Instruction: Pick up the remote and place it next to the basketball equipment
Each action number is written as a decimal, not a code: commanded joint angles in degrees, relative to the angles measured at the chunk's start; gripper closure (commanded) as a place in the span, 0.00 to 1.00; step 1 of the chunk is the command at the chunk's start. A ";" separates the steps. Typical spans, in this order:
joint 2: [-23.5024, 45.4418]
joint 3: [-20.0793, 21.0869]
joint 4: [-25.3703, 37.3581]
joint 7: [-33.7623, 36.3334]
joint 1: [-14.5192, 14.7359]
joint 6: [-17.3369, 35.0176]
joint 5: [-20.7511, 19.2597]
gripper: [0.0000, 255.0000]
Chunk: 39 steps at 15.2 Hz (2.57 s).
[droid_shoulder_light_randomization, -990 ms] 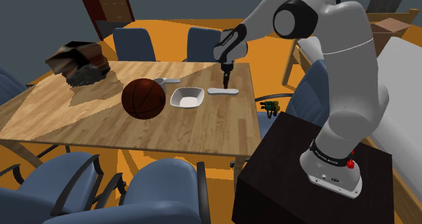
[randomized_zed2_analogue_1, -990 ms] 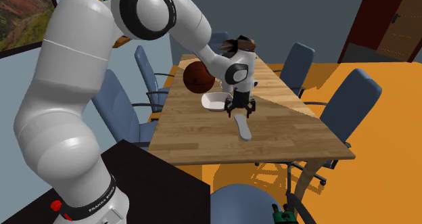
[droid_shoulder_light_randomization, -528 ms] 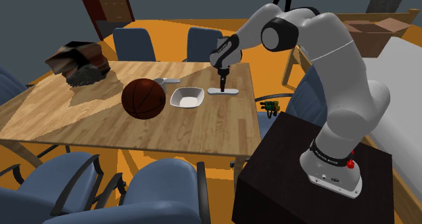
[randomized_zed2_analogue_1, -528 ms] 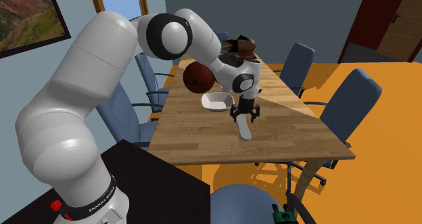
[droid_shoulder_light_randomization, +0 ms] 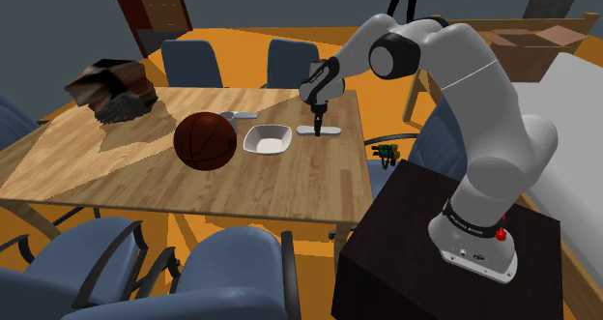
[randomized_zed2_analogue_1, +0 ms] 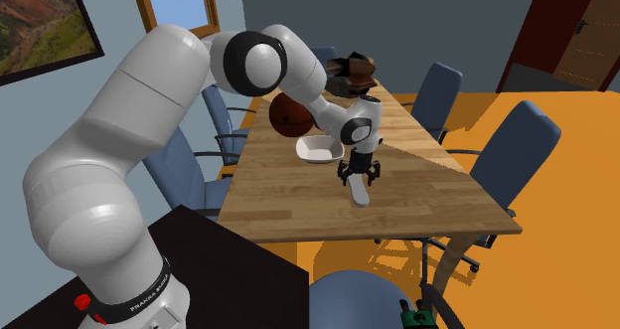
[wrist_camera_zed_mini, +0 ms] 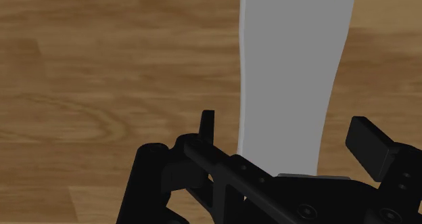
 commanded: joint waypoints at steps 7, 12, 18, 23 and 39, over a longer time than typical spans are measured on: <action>0.06 0.01 0.04 0.00 -0.01 0.03 0.01 1.00; 0.05 0.01 0.04 0.01 0.00 0.03 0.01 1.00; -2.30 -0.34 -0.68 0.21 0.25 -1.60 -0.32 1.00; -5.07 -0.76 -1.24 0.49 0.54 -3.81 -0.76 1.00; -12.72 -1.94 -0.78 1.50 1.29 -11.87 -2.27 1.00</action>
